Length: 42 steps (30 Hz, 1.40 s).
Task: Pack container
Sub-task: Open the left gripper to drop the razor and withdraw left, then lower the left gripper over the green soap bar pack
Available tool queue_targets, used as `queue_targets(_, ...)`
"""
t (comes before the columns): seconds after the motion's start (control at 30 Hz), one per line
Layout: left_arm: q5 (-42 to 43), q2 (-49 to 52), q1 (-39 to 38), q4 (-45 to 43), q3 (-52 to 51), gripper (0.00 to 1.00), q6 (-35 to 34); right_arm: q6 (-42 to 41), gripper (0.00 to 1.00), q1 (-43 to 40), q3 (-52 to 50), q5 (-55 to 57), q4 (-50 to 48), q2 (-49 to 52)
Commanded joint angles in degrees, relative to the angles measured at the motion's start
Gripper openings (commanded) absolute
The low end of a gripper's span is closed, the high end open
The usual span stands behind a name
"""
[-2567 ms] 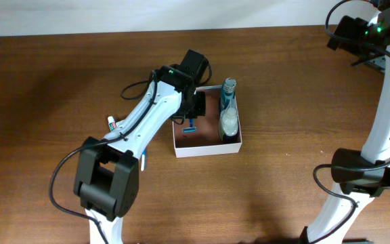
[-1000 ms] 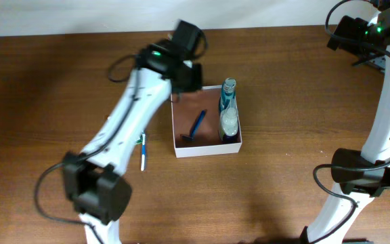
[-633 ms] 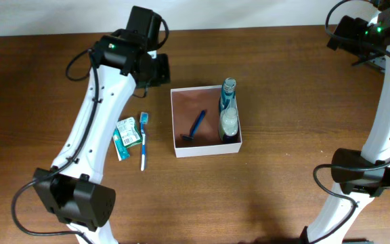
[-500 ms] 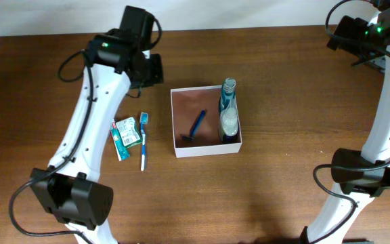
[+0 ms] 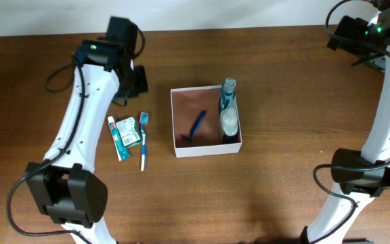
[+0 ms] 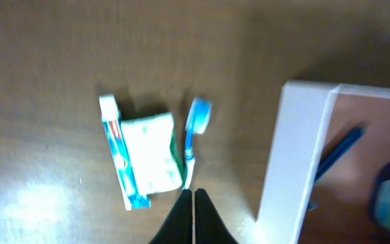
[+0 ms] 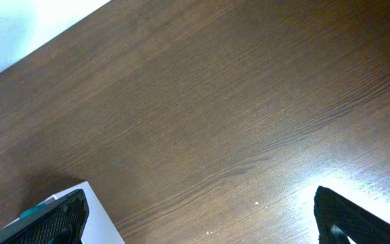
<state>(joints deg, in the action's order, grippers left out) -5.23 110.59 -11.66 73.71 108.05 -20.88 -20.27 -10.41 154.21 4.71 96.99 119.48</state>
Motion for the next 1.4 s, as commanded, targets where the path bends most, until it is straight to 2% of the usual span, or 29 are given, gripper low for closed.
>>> queue_targets(0.0,-1.18,0.09,0.63,-0.68,-5.49,0.07,-3.61,0.52,0.98,-0.15,0.09,0.48,0.33,-0.83)
queue_targets(0.1,-0.96,0.09,1.38,-2.58,-10.03,0.29,-5.51,0.52,0.98,-0.15,0.09,0.48,0.33,-0.83)
queue_targets(0.17,-1.01,0.09,1.75,-4.33,-12.68,0.48,-6.32,0.52,0.98,-0.15,0.09,0.48,0.31,-0.83)
queue_targets(0.27,-0.39,0.09,2.14,-7.43,-16.41,0.54,-6.95,0.52,0.98,-0.15,0.09,0.48,0.33,-0.83)
queue_targets(0.4,-0.2,0.09,2.34,-11.13,-20.06,0.56,-7.17,0.52,0.98,-0.15,0.09,0.48,0.31,-0.83)
queue_targets(0.57,-0.2,0.09,3.04,-14.82,-23.54,0.55,-11.13,0.52,0.98,-0.15,0.09,0.48,0.31,-0.83)
queue_targets(0.97,-0.2,0.09,4.7,-22.29,-29.05,0.54,-11.21,0.52,0.98,-0.15,0.09,0.48,0.33,-0.83)
queue_targets(1.17,-1.86,0.09,4.7,-22.73,-29.22,0.55,-11.19,0.52,0.98,-0.15,0.09,0.48,0.33,-0.83)
queue_targets(1.37,-2.78,0.09,4.7,-22.73,-29.27,0.63,-10.54,0.52,0.99,-0.15,0.09,0.48,0.33,-0.83)
